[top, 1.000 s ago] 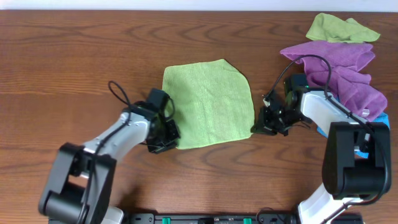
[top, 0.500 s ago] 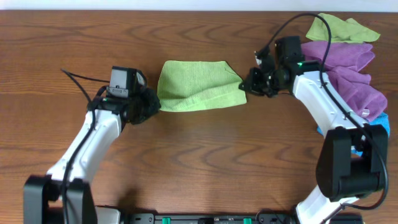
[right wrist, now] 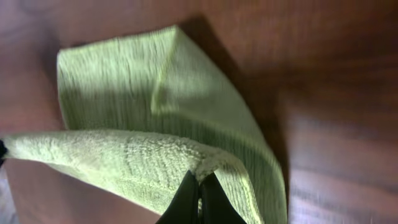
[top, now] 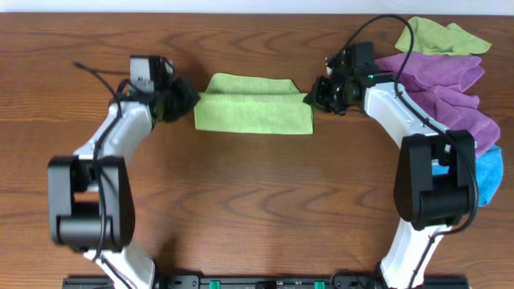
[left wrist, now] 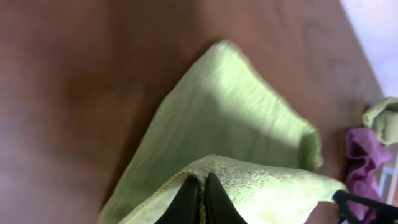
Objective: Fold the cloth
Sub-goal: 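Fold the near half of the cloth away over the far half, then release the folded edge and lift both grippers, then grasp the right end of the folded strip with the right gripper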
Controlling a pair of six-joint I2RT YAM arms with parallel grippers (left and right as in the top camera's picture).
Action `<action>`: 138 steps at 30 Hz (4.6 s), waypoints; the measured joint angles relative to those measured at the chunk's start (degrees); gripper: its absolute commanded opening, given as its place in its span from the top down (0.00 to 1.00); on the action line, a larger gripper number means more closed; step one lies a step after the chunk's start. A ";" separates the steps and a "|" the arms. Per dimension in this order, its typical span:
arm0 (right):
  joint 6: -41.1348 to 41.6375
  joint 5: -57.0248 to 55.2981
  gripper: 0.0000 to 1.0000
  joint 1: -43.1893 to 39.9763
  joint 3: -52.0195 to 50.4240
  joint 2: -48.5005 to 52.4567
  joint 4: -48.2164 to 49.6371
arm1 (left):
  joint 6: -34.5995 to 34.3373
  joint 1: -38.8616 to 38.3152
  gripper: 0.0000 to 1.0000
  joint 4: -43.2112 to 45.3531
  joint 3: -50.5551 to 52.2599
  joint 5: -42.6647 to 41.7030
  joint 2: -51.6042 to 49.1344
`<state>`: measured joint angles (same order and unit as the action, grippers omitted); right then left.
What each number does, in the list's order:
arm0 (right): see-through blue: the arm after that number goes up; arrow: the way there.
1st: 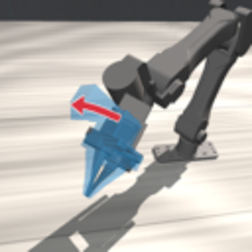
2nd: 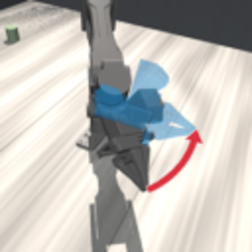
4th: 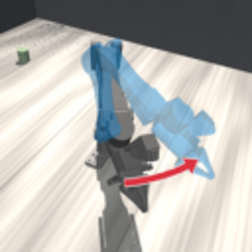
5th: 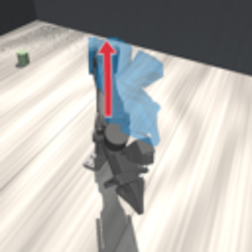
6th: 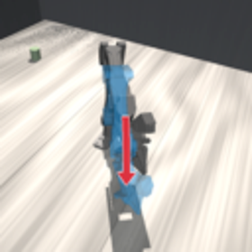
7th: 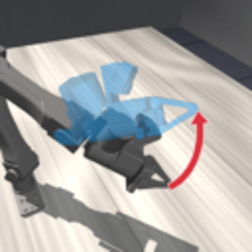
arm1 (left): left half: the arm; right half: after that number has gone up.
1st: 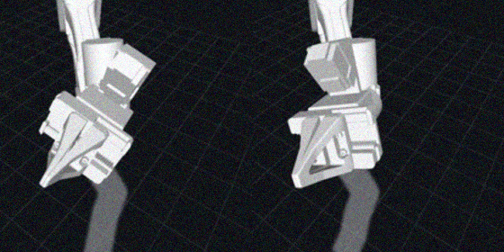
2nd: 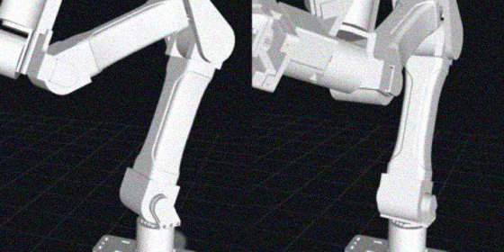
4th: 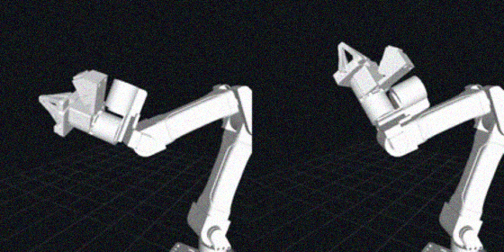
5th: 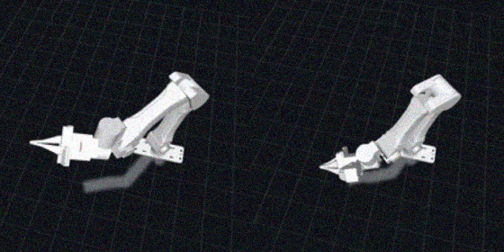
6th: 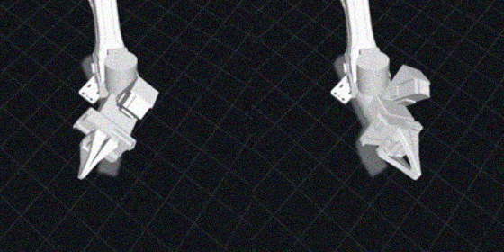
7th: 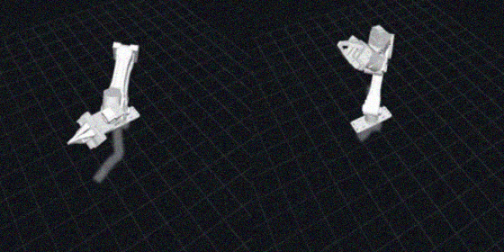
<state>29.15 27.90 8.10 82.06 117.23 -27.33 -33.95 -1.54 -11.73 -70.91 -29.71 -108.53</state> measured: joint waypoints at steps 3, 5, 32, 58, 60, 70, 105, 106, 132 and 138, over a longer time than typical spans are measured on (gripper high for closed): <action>1.51 -1.64 0.99 0.00 1.97 0.15 2.58 | 0.81 0.02 0.95 -0.02 -6.49 -1.73 -5.01; 2.34 -2.34 0.98 0.00 2.54 0.15 3.43 | 1.01 0.04 0.94 -0.02 -9.51 -3.13 -7.63; 4.55 -2.82 0.98 -0.02 2.58 2.54 -6.47 | 10.47 0.04 0.94 -20.28 -20.83 -4.66 -16.63; 5.03 -3.43 0.99 0.02 2.62 2.78 1.18 | 13.68 -0.07 0.95 -16.76 -25.29 0.61 -18.12; 5.05 -3.26 0.98 0.02 2.62 2.78 0.28 | 14.36 -0.07 0.94 -17.97 -25.29 1.05 -18.12; 4.55 -3.48 0.01 -0.04 2.62 2.80 -2.05 | 14.95 0.11 0.16 -22.47 -25.38 3.21 -18.12; -0.98 -19.34 0.20 5.84 7.26 1.62 -4.63 | 22.40 -7.34 0.94 -25.14 -34.69 13.84 -26.38; -1.11 -18.71 0.19 5.29 7.26 1.62 -4.76 | 22.40 -7.37 0.94 -25.68 -34.77 13.84 -26.38; -4.79 17.68 0.18 -7.28 7.26 11.56 -4.52 | 22.40 -7.37 0.94 -27.47 -35.04 13.79 -26.38; -4.33 20.35 0.30 -4.44 7.45 13.03 -1.75 | 22.40 -7.34 0.94 -27.58 -35.06 13.40 -26.38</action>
<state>24.82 48.25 3.66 89.52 130.26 -29.08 -11.55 -8.88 -39.31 -105.97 -16.32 -134.91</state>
